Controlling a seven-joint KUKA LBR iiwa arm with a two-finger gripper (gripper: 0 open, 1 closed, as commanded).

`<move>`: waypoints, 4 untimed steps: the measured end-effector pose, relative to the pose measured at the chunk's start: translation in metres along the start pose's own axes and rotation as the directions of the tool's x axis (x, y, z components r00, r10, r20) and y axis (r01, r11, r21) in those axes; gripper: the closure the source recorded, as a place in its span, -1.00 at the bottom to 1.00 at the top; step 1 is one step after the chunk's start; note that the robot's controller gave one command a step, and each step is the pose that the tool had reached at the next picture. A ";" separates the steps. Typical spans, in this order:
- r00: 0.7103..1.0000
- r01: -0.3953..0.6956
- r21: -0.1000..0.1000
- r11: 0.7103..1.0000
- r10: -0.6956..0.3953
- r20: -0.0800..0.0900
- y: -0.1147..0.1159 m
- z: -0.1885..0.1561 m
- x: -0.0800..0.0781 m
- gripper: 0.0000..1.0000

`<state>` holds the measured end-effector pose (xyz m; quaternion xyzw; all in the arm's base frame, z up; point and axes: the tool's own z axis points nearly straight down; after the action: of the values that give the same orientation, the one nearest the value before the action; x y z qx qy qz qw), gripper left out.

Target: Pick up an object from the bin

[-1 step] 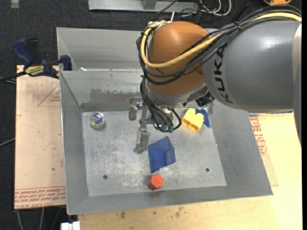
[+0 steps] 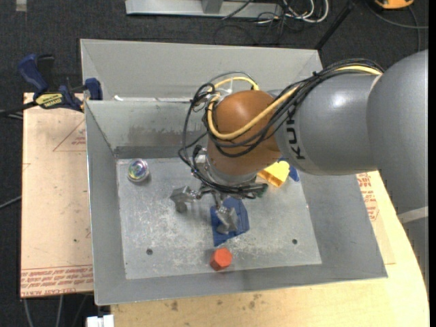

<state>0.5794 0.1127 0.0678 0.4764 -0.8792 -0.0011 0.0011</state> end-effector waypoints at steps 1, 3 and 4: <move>0.905 0.426 0.006 0.905 -0.426 0.001 -0.044 -0.033 0.048 -1.00; 0.777 0.629 0.002 0.777 -0.629 0.003 -0.052 -0.002 0.039 -1.00; 0.781 0.625 0.003 0.781 -0.625 0.006 -0.052 -0.002 0.038 -1.00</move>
Offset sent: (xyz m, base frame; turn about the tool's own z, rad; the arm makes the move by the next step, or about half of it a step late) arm 0.0097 -0.0632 0.0322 -0.4471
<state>0.6018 0.0522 0.0697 0.7407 -0.6718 -0.0025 -0.0022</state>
